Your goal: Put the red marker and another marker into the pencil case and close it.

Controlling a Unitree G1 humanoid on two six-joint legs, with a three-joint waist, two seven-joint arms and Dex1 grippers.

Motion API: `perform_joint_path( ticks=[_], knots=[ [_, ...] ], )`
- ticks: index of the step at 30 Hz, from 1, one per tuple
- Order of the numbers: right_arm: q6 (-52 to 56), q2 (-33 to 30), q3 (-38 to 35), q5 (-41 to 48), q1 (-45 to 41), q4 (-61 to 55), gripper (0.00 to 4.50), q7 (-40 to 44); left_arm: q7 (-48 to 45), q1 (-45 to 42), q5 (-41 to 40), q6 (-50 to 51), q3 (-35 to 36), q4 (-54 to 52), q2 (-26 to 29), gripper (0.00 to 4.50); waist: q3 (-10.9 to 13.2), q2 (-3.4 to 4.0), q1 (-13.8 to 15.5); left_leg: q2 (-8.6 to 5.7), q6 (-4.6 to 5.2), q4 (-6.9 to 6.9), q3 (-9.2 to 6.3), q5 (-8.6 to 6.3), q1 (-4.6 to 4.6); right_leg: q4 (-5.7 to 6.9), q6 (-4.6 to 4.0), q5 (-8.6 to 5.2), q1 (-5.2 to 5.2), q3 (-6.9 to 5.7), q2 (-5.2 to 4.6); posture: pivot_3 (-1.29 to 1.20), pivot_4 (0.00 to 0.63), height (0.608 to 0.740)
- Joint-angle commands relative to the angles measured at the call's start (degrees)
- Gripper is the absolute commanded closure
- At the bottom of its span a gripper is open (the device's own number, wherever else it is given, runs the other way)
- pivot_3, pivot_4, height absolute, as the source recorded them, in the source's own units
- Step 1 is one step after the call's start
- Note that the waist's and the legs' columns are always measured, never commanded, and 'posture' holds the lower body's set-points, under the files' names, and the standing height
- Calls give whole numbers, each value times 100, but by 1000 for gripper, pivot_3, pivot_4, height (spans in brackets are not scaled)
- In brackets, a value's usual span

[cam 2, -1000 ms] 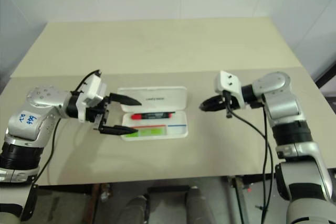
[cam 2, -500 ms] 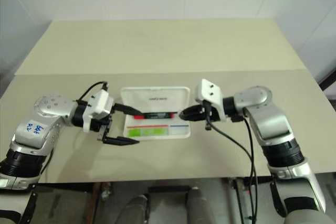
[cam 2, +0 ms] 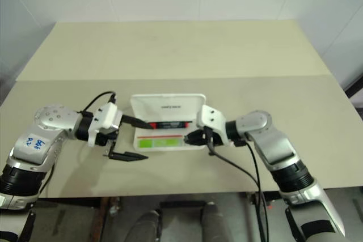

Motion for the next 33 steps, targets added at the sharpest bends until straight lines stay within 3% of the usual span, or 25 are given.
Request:
perform_joint_path(
  ticks=[1, 12, 22, 33],
  knots=[
    [-282, 11, 38, -59, 9, 56, 3918, -43, 5, 24, -77, 15, 117, -179, 93, 0, 0, 0, 0, 0, 0, 0, 0, 0, 0, 0, 0, 0, 0, 0, 0, 0, 150, 740],
    [-346, 100, -147, 235, -167, 17, 217, 48, 29, 31, -117, 108, 150, -230, 113, 0, 0, 0, -4, 0, 1, 0, 0, 0, 0, -1, 0, 0, 0, 0, 0, 0, 150, 740],
    [-26, -67, -407, 653, -205, -450, 217, 25, 24, 105, -170, 103, 188, -285, 143, 0, 0, 0, -4, 0, 1, -2, -1, -1, 0, -3, 0, 0, 0, 0, 0, 0, 150, 740],
    [964, -838, -1398, 1503, 721, -1815, 217, -422, 82, 287, -533, 292, 567, -317, 201, 0, -1, -2, 107, 1, 6, -4, 1, -4, -3, -11, -6, -4, 1, -2, 0, 0, 150, 740]
  ],
)
